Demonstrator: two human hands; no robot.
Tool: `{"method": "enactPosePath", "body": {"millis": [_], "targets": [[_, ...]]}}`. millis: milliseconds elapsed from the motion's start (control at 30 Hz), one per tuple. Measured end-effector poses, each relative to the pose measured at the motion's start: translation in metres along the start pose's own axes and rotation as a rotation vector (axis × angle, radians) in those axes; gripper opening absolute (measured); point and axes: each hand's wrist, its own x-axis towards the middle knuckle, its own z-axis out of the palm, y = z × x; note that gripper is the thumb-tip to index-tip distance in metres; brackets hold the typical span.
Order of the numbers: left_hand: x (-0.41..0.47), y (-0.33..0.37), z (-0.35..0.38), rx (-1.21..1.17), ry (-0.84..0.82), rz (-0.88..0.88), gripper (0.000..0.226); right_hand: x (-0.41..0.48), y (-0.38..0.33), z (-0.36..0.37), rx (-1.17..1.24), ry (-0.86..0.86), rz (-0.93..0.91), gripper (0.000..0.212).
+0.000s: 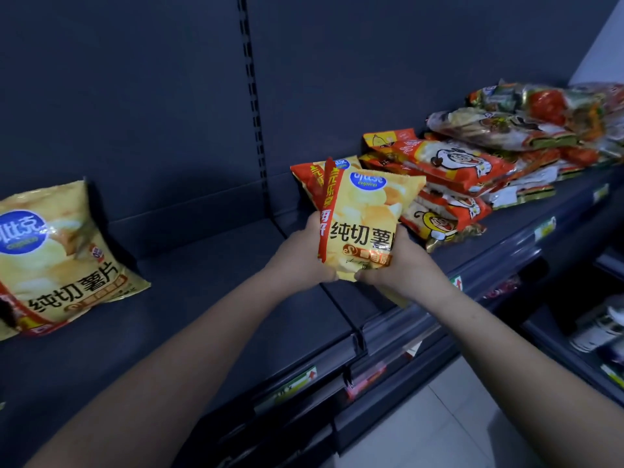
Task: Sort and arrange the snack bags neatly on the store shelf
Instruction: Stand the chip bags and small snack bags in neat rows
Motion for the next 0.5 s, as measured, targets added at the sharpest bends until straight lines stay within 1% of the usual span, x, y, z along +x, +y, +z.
{"method": "enactPosePath", "body": {"millis": [133, 200, 233, 400, 500], "targets": [[-0.027, -0.006, -0.027, -0.029, 0.252, 0.058, 0.079, 0.002, -0.033, 0.01, 0.051, 0.104, -0.215, 0.091], [-0.045, -0.02, -0.04, -0.012, 0.392, 0.057, 0.071, 0.002, -0.057, 0.026, 0.096, 0.101, -0.33, 0.09], [-0.056, -0.031, -0.046, 0.006, 0.451, 0.038, 0.07, 0.002, -0.07, 0.037, 0.116, 0.088, -0.395, 0.086], [-0.119, -0.101, -0.069, 0.052, 0.688, -0.093, 0.091, -0.007, -0.14, 0.105, 0.199, -0.015, -0.634, 0.065], [-0.161, -0.129, -0.075, 0.086, 0.826, -0.205, 0.096, -0.017, -0.175, 0.144, 0.245, -0.085, -0.775, 0.06]]}}
